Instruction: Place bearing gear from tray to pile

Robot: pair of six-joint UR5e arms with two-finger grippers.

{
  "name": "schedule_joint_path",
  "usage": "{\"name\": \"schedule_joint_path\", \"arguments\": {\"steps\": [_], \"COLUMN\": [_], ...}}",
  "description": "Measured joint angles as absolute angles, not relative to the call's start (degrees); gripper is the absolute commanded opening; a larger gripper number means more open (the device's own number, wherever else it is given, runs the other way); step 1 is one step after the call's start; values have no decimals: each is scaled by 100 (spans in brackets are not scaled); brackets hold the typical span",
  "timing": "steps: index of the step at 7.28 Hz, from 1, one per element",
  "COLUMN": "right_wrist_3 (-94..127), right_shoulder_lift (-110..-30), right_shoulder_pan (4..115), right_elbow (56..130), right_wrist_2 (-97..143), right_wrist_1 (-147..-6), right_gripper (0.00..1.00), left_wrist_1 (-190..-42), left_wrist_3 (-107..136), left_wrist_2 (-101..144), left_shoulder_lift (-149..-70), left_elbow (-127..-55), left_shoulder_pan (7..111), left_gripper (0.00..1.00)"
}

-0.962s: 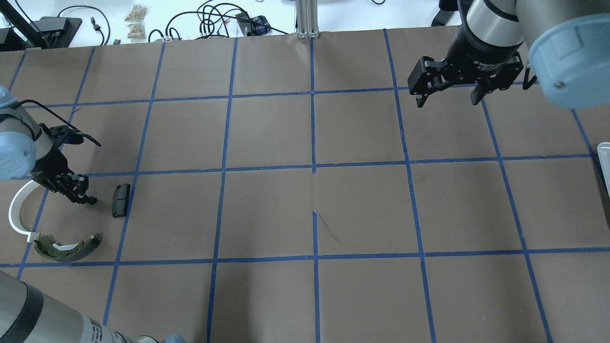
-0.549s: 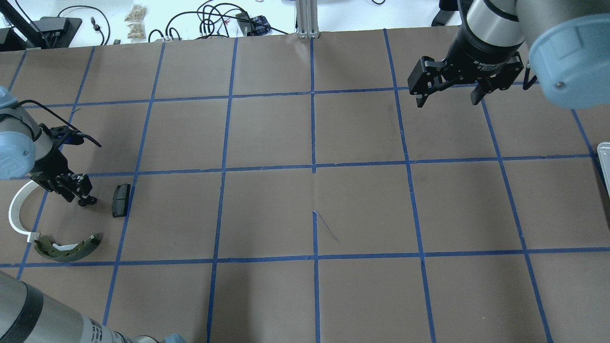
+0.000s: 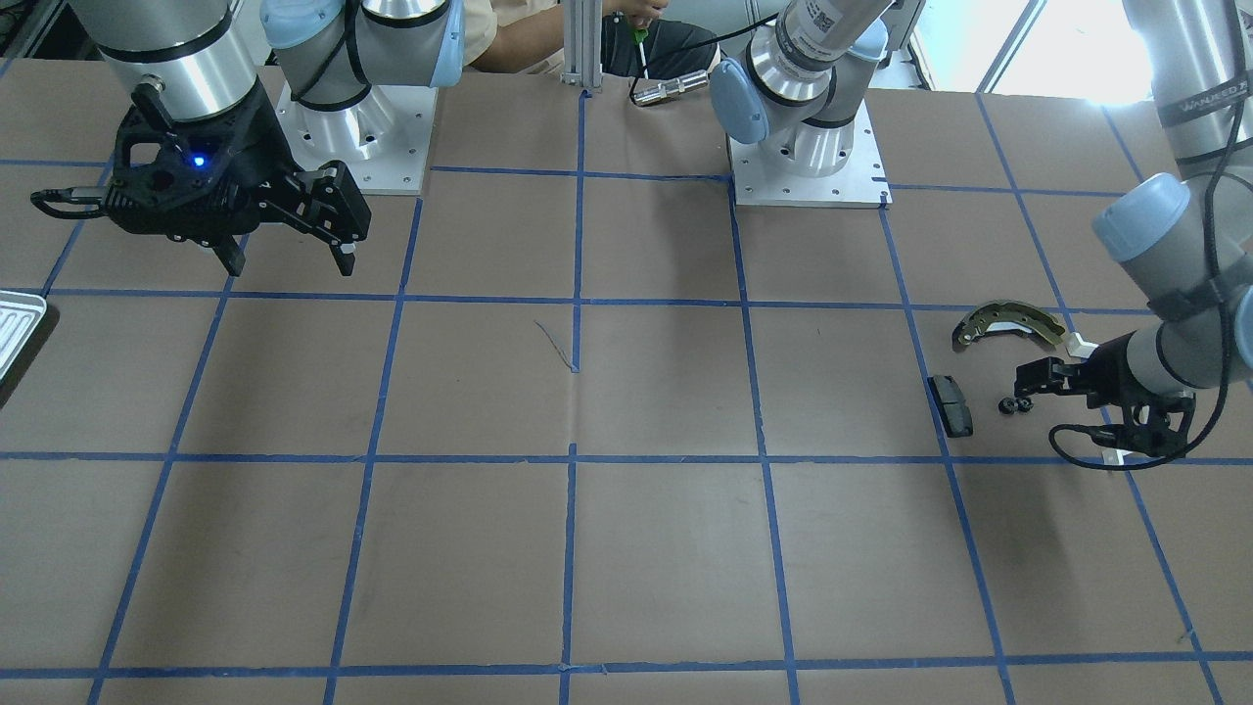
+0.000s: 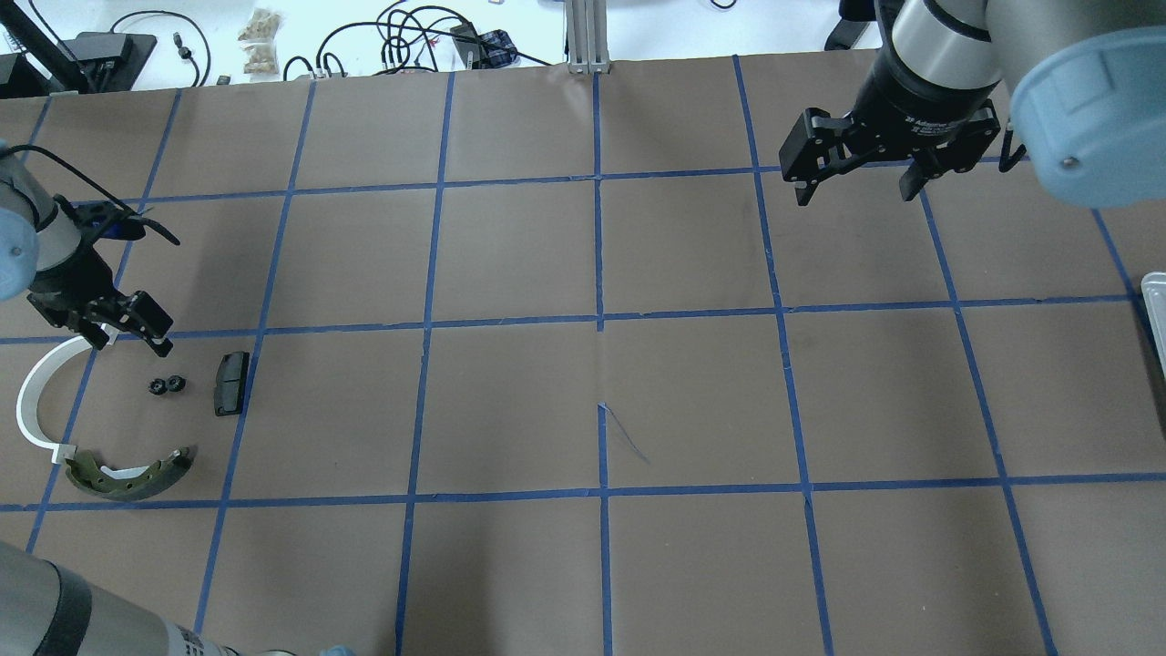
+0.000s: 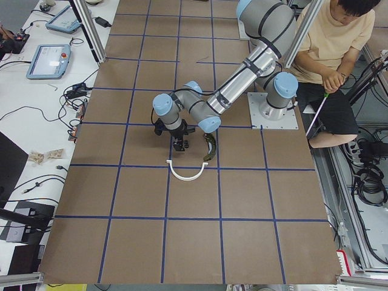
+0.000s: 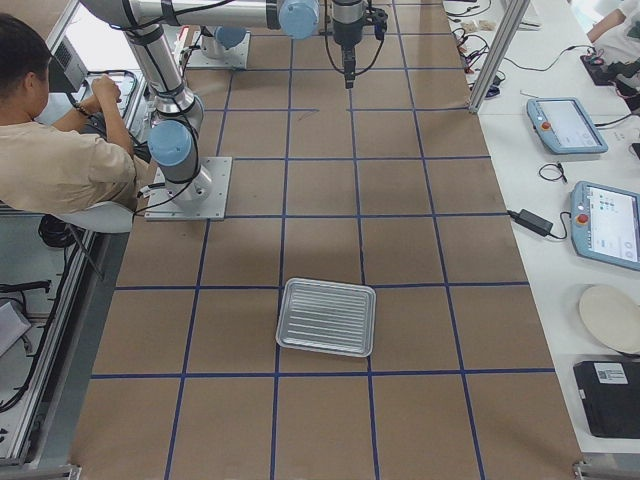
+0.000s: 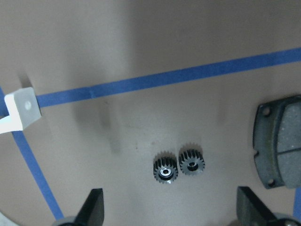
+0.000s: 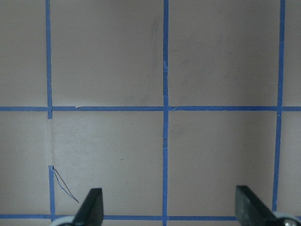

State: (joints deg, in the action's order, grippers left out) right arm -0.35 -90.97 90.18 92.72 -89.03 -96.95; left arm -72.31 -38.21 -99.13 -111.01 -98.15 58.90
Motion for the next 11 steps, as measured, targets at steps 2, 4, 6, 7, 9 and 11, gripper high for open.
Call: {"name": "schedule_joint_path", "arguments": {"steps": [2,4,6,7,9,11], "right_wrist_3": [-35,-40,-43,-44,-42,-36], "right_shoulder_lift": [-9097,-9097,-9097,-9095,-9091,-9093], "right_shoulder_pan": [9018,9018,9018,9018,9018,9018], "right_elbow": [9272,9272,9271,9269,9271,9272], "right_wrist_2": [-8903,-8909,-8914,-8924,-8943,-8941], "right_wrist_1": [-9694,-9694,-9696,-9729,-9817,-9833], "right_gripper": [100,100,100,100,100,100], "left_wrist_1": [-7886,-8278,-8568,-8690,-8921,-8993], "left_wrist_3": [-2937,-2136,-1600,-1340,-951,-869], "left_wrist_2": [-9555,-9245,-9192,-9182,-9182,-9138], "left_shoulder_lift": [-10585,-9997,-9489,-9285,-8989,-8829], "left_elbow": [-9501,-9425,-9399,-9406,-9412,-9483], "left_shoulder_pan": [6606,7361,8283,8634,9002,9069], "left_gripper": [100,100,100,100,100,100]}}
